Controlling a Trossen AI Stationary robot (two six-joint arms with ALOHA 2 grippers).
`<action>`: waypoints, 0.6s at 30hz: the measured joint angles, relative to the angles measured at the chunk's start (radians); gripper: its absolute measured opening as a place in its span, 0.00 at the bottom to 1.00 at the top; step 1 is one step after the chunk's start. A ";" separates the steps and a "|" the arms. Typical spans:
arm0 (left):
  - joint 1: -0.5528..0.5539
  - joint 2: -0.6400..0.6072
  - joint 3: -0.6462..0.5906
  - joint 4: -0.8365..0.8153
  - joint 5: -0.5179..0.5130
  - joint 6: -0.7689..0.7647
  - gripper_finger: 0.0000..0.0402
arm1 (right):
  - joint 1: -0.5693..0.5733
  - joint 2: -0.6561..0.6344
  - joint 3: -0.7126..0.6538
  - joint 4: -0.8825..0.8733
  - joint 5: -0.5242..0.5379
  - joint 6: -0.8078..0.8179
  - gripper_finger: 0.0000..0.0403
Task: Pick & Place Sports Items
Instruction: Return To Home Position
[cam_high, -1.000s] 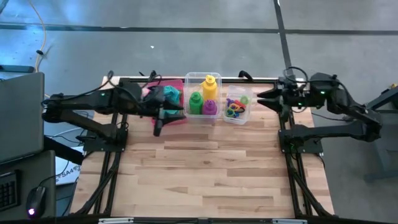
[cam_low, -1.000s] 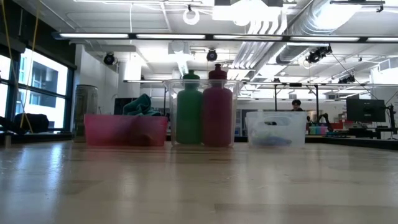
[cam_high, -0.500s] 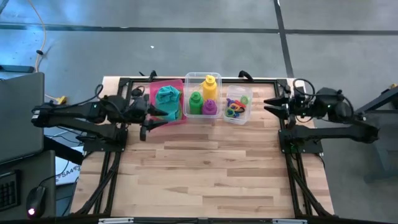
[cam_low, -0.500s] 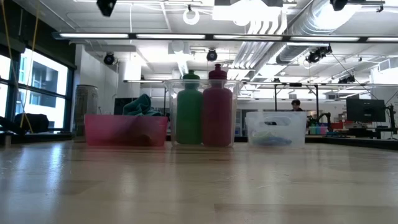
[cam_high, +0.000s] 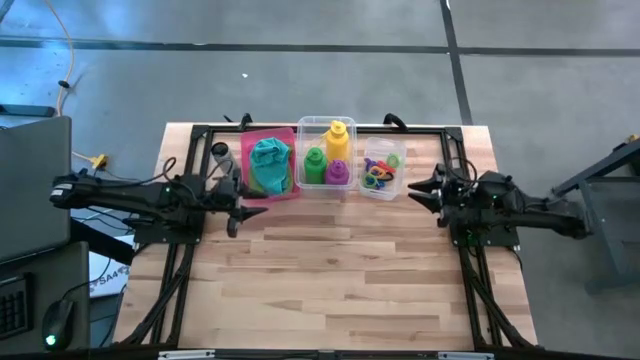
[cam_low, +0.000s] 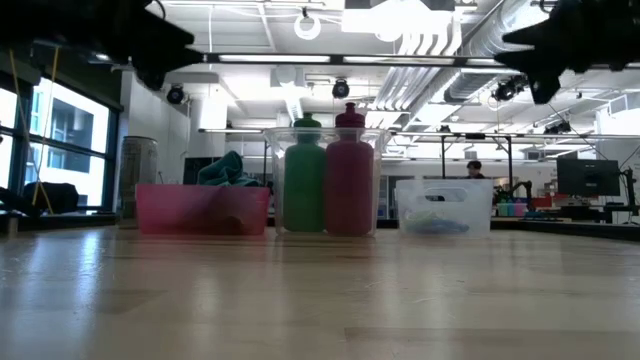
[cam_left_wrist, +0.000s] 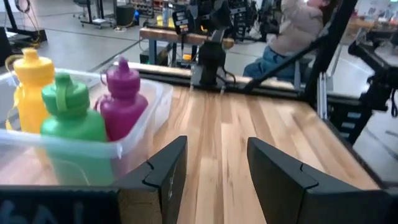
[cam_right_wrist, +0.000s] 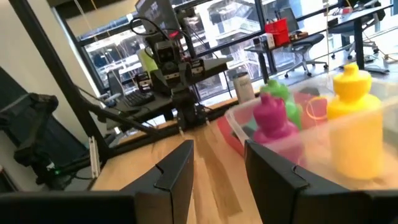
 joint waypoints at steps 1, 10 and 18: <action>-0.002 -0.008 -0.014 -0.002 0.000 0.006 0.41 | 0.000 -0.016 -0.021 0.001 0.000 -0.006 0.33; -0.049 -0.128 -0.133 -0.002 -0.029 0.041 0.41 | 0.000 -0.128 -0.117 -0.047 0.005 -0.071 0.33; -0.084 -0.275 -0.219 0.001 -0.064 0.074 0.41 | 0.000 -0.154 -0.175 -0.039 0.039 -0.113 0.33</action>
